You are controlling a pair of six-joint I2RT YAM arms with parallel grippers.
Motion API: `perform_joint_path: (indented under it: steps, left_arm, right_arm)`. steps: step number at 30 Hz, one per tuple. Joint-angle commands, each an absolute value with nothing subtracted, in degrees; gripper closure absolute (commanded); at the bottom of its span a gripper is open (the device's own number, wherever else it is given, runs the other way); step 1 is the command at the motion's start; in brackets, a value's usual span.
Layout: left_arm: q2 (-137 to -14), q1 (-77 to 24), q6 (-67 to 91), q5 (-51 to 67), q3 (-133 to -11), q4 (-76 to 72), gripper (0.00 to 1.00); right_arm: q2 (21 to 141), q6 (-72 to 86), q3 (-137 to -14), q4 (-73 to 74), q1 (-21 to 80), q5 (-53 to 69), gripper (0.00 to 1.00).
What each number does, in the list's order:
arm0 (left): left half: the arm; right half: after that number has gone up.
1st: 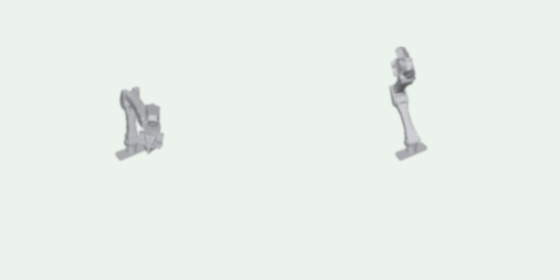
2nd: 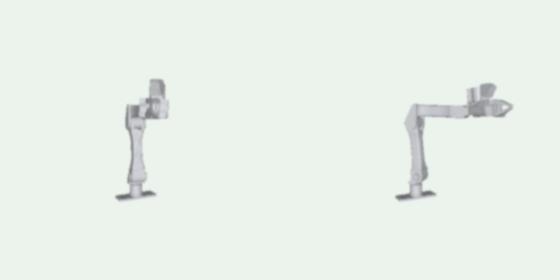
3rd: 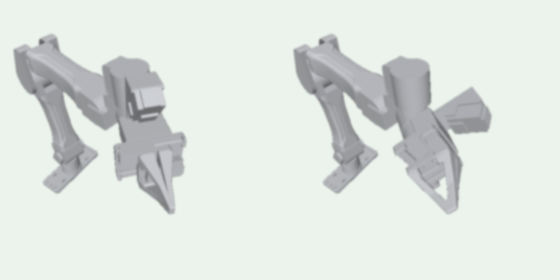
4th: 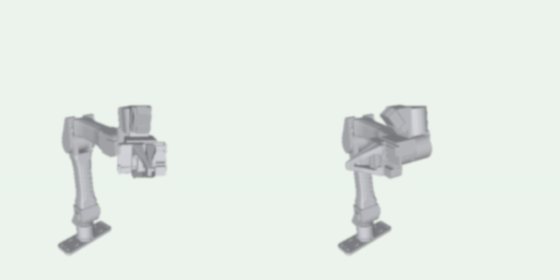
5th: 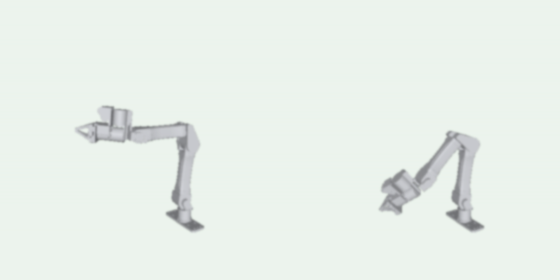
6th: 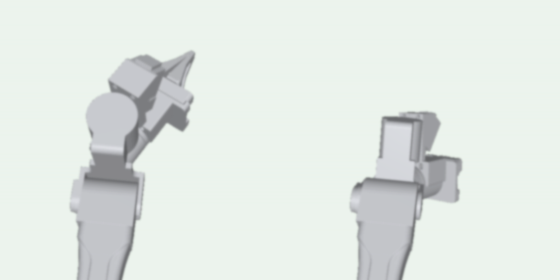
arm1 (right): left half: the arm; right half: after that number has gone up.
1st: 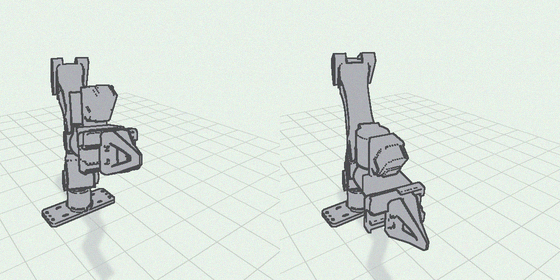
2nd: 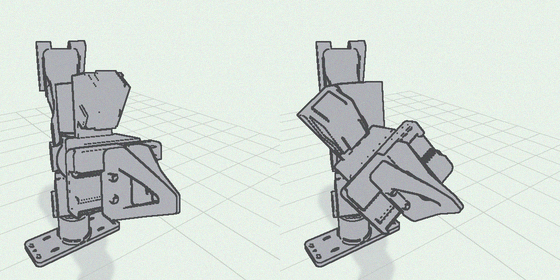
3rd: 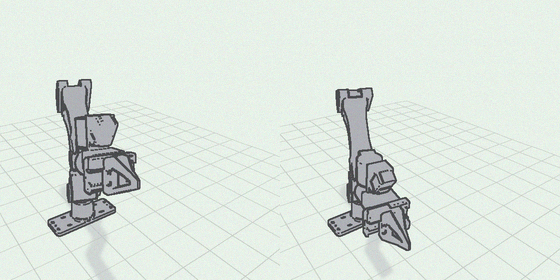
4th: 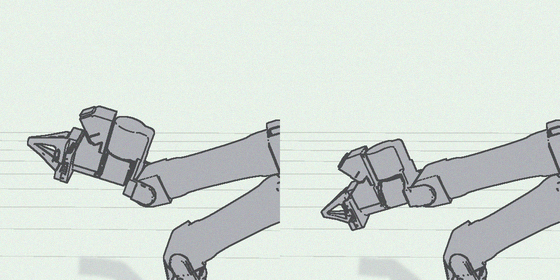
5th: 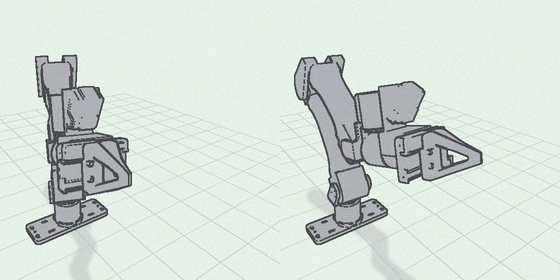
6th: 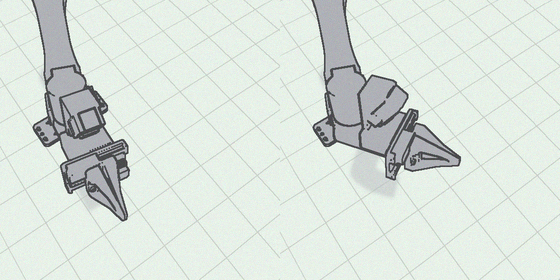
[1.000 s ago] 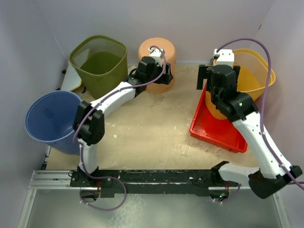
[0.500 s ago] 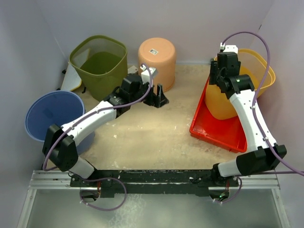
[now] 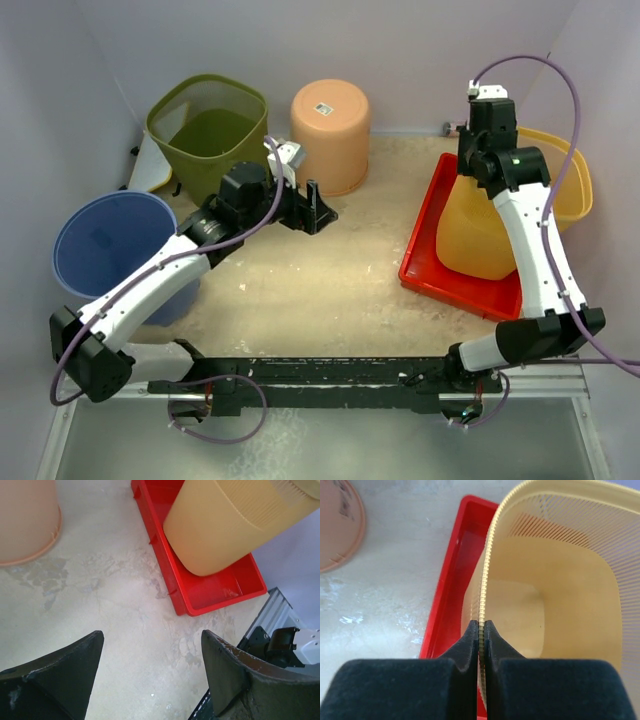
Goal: Turn the large container upside down
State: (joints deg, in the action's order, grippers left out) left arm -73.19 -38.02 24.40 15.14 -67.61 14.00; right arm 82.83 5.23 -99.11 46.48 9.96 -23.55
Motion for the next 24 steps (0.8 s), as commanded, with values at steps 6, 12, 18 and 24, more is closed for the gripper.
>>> perform_joint_path:
  steps: [6,12,18,24]
  left_arm:
    - [-65.93,-37.92,23.71,1.36,-72.05,16.91,0.23]
    - [-63.86,-37.52,27.88,-10.47,-73.00,17.80,0.22]
    - [-63.02,-36.25,31.25,-14.07,-72.35,18.14,0.22]
    - [-61.52,-35.86,31.43,-21.51,-75.94,22.16,0.22]
  right_arm:
    - [73.95,6.81,-113.37,39.55,10.24,-6.61,1.00]
    - [71.70,12.66,-113.06,33.63,10.36,11.26,1.00]
    - [69.16,21.92,-105.83,24.07,10.37,24.82,1.00]
    - [65.07,35.46,-88.87,6.33,11.34,36.10,1.00]
